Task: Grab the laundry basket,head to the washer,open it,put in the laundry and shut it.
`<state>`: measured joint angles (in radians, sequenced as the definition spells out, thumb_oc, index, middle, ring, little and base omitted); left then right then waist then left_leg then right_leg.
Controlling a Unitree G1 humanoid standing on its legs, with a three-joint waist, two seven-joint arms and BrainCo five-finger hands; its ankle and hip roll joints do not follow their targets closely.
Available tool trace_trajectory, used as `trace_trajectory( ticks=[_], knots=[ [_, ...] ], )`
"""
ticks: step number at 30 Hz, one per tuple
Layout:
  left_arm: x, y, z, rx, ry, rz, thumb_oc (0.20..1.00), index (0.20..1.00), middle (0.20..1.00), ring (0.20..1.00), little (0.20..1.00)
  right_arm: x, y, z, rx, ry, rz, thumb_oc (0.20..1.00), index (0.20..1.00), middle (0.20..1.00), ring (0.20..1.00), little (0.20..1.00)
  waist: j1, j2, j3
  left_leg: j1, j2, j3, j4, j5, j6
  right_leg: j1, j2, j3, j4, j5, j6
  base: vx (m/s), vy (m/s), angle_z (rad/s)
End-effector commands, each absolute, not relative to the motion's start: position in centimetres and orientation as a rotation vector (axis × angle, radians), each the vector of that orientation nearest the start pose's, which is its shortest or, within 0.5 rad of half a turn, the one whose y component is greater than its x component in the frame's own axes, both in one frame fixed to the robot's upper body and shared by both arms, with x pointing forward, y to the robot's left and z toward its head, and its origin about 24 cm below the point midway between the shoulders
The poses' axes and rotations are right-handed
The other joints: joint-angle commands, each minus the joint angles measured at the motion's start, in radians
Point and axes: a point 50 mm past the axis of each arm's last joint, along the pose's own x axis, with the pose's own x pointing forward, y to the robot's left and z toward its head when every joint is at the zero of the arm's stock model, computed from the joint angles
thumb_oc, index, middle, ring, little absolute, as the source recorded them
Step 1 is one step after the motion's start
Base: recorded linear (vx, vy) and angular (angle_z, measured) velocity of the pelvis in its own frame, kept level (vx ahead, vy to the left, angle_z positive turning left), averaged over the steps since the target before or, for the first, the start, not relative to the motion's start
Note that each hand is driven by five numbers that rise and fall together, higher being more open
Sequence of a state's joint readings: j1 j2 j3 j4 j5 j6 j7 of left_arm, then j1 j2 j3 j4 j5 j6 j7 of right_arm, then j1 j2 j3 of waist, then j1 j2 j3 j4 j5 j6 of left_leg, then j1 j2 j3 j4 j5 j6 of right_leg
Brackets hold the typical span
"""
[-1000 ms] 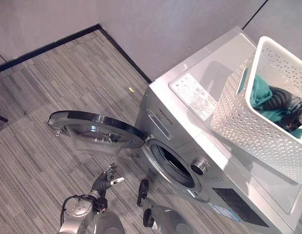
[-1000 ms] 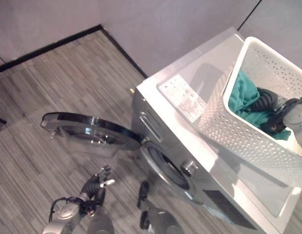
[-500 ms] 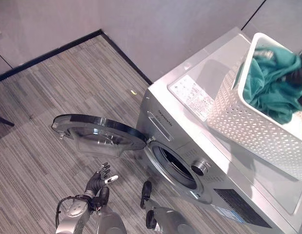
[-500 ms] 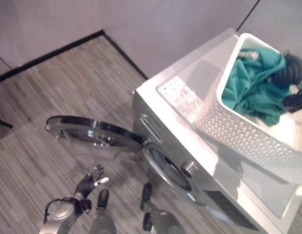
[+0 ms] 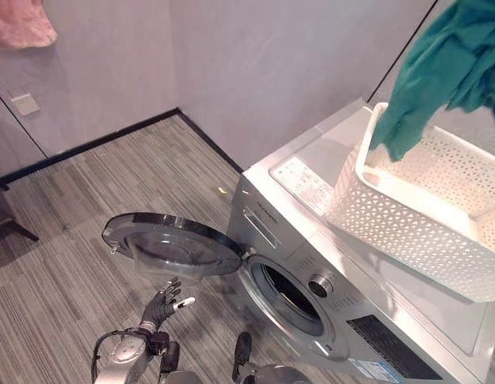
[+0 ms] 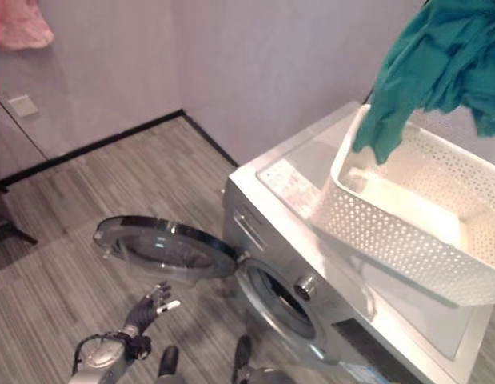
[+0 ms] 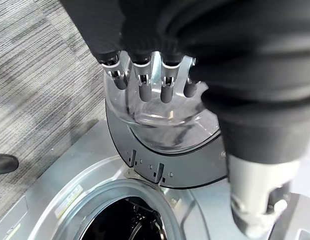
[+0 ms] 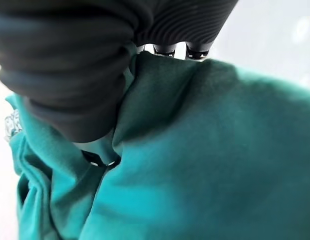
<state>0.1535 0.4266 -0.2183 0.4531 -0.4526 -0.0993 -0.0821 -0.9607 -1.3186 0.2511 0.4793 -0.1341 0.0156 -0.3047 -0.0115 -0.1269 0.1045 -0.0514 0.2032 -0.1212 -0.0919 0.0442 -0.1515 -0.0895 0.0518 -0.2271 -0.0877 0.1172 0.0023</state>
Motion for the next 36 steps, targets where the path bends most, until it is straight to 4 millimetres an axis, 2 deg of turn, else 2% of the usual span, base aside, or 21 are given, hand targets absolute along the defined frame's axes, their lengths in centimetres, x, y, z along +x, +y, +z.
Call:
trace_trajectory(
  ticks=[1, 4, 7, 13, 15, 17, 19, 20, 22, 25, 26, 27, 28, 29, 34, 36],
  knots=[
    [18.4, 24.0, -6.0, 0.1, 0.503, -0.064, 1.0, 1.0, 1.0, 1.0, 1.0, 25.7, -36.3, 41.6, -1.228, -0.683, -1.021, 0.2, 0.2, 0.2, 0.2, 0.2, 0.029, -0.045, -0.029, 0.113, 0.021, 0.054, 0.009, -0.12, 0.066, 0.077, -0.085, 0.057, 0.046, -0.161, 0.088, 0.01, 0.077, 0.04],
    [18.4, 23.7, -6.2, 0.097, 0.504, -0.049, 1.0, 1.0, 1.0, 1.0, 1.0, 25.2, -36.5, 41.4, -1.218, -0.728, -1.072, 0.2, 0.2, 0.2, 0.2, 0.2, 0.024, -0.031, -0.033, 0.121, 0.011, 0.056, 0.013, -0.129, 0.071, 0.087, -0.096, 0.058, 0.048, -0.159, 0.096, 0.0, 0.084, 0.02],
    [18.3, 23.4, -6.5, 0.084, 0.505, -0.03, 1.0, 1.0, 1.0, 1.0, 1.0, 24.3, -35.8, 40.4, -1.26, -0.803, -1.095, 0.2, 0.2, 0.2, 0.2, 0.2, 0.015, -0.018, -0.036, 0.126, -0.006, 0.06, 0.024, -0.136, 0.081, 0.089, -0.113, 0.059, 0.051, -0.149, 0.103, -0.03, 0.103, 0.01],
    [18.2, 22.8, -7.0, 0.085, 0.511, -0.021, 1.0, 1.0, 1.0, 1.0, 1.0, 21.3, -34.5, 39.0, -1.397, -0.942, -1.201, 0.2, 0.2, 0.2, 0.2, 0.2, 0.002, -0.004, -0.039, 0.139, -0.035, 0.07, 0.052, -0.17, 0.104, 0.087, -0.137, 0.084, 0.062, -0.14, 0.118, -0.02, 0.115, -0.14],
    [18.2, 22.6, -7.1, 0.093, 0.509, -0.021, 1.0, 1.0, 1.0, 1.0, 1.0, 19.8, -34.4, 37.9, -1.424, -0.974, -1.247, 0.2, 0.2, 0.2, 0.2, 0.2, -0.002, 0.002, -0.042, 0.15, -0.055, 0.083, 0.07, -0.198, 0.121, 0.087, -0.155, 0.105, 0.064, -0.131, 0.133, -0.08, 0.222, -0.13],
    [18.2, 22.5, -7.1, 0.089, 0.506, -0.018, 1.0, 1.0, 1.0, 1.0, 1.0, 19.1, -34.4, 37.5, -1.439, -0.982, -1.273, 0.2, 0.2, 0.2, 0.2, 0.2, -0.01, 0.007, -0.043, 0.153, -0.065, 0.089, 0.074, -0.204, 0.127, 0.084, -0.163, 0.113, 0.063, -0.124, 0.139, -0.08, 0.175, -0.21],
    [18.3, 22.5, -7.2, 0.078, 0.506, -0.001, 1.0, 1.0, 1.0, 1.0, 1.0, 17.2, -34.8, 36.2, -1.488, -0.966, -1.336, 0.2, 0.2, 0.2, 0.2, 0.2, -0.035, 0.014, -0.044, 0.155, -0.097, 0.104, 0.076, -0.206, 0.144, 0.068, -0.195, 0.127, 0.063, -0.093, 0.156, -0.1, 0.209, -0.2],
    [18.3, 22.4, -7.2, 0.083, 0.507, -0.009, 1.0, 1.0, 1.0, 1.0, 1.0, 16.9, -34.9, 36.0, -1.493, -0.958, -1.342, 0.2, 0.2, 0.2, 0.2, 0.2, -0.026, 0.012, -0.043, 0.155, -0.098, 0.105, 0.077, -0.206, 0.145, 0.068, -0.196, 0.127, 0.063, -0.094, 0.157, -0.09, 0.207, -0.12],
    [17.8, 22.9, -7.5, 0.086, 0.523, 0.013, 1.0, 1.0, 1.0, 1.0, 1.0, 15.0, -36.3, 35.5, -1.616, -0.862, -1.444, 0.2, 0.2, 0.2, 0.2, 0.2, -0.057, 0.017, -0.042, 0.165, -0.122, 0.122, 0.075, -0.216, 0.161, 0.053, -0.215, 0.145, 0.064, -0.068, 0.175, -0.07, 0.178, -0.2],
    [17.4, 23.4, -7.8, 0.079, 0.533, 0.037, 1.0, 1.0, 1.0, 1.0, 1.0, 13.5, -37.7, 35.1, -1.724, -0.746, -1.522, 0.2, 0.2, 0.2, 0.2, 0.2, -0.073, 0.02, -0.045, 0.183, -0.137, 0.146, 0.075, -0.235, 0.175, 0.048, -0.224, 0.166, 0.06, -0.056, 0.189, -0.03, 0.118, -0.35],
    [17.4, 23.2, -7.8, 0.08, 0.534, 0.03, 1.0, 1.0, 1.0, 1.0, 1.0, 13.3, -37.7, 35.0, -1.73, -0.741, -1.526, 0.2, 0.2, 0.2, 0.2, 0.2, -0.064, 0.02, -0.045, 0.184, -0.139, 0.149, 0.076, -0.236, 0.177, 0.048, -0.226, 0.17, 0.059, -0.054, 0.191, -0.04, 0.083, -0.43],
    [17.3, 23.5, -7.8, 0.074, 0.532, 0.047, 1.0, 1.0, 1.0, 1.0, 1.0, 12.9, -38.2, 34.7, -1.758, -0.694, -1.54, 0.2, 0.2, 0.2, 0.2, 0.2, -0.076, 0.019, -0.045, 0.187, -0.142, 0.156, 0.076, -0.238, 0.18, 0.045, -0.229, 0.173, 0.059, -0.049, 0.193, -0.05, 0.102, -0.46],
    [17.1, 23.6, -8.0, 0.063, 0.539, 0.057, 1.0, 1.0, 1.0, 1.0, 1.0, 12.2, -39.4, 33.8, -1.819, -0.583, -1.552, 0.2, 0.2, 0.2, 0.2, 0.2, -0.082, 0.018, -0.046, 0.196, -0.15, 0.173, 0.075, -0.242, 0.188, 0.039, -0.235, 0.187, 0.059, -0.039, 0.2, -0.08, 0.126, -0.4],
    [17.1, 23.7, -8.0, 0.053, 0.539, 0.071, 1.0, 1.0, 1.0, 1.0, 1.0, 11.9, -40.0, 33.2, -1.859, -0.52, -1.545, 0.2, 0.2, 0.2, 0.2, 0.2, -0.096, 0.017, -0.045, 0.2, -0.152, 0.18, 0.073, -0.244, 0.191, 0.034, -0.238, 0.193, 0.059, -0.035, 0.203, -0.08, 0.119, -0.33],
    [17.1, 23.4, -8.5, 0.033, 0.547, 0.075, 1.0, 1.0, 1.0, 1.0, 1.0, 10.0, -43.1, 30.8, -1.987, -0.229, -1.55, 0.2, 0.2, 0.2, 0.2, 0.2, -0.107, 0.01, -0.048, 0.22, -0.165, 0.212, 0.059, -0.241, 0.202, 0.023, -0.245, 0.219, 0.066, -0.018, 0.213, -0.04, 0.048, -0.31],
    [17.5, 23.1, -8.4, 0.023, 0.535, 0.075, 1.0, 1.0, 1.0, 1.0, 1.0, 9.3, -44.8, 28.1, -1.984, -0.038, -1.504, 0.2, 0.2, 0.2, 0.2, 0.2, -0.112, 0.011, -0.047, 0.224, -0.166, 0.218, 0.055, -0.24, 0.202, 0.021, -0.249, 0.222, 0.066, -0.015, 0.213, -0.03, 0.023, -0.1]
  ],
)
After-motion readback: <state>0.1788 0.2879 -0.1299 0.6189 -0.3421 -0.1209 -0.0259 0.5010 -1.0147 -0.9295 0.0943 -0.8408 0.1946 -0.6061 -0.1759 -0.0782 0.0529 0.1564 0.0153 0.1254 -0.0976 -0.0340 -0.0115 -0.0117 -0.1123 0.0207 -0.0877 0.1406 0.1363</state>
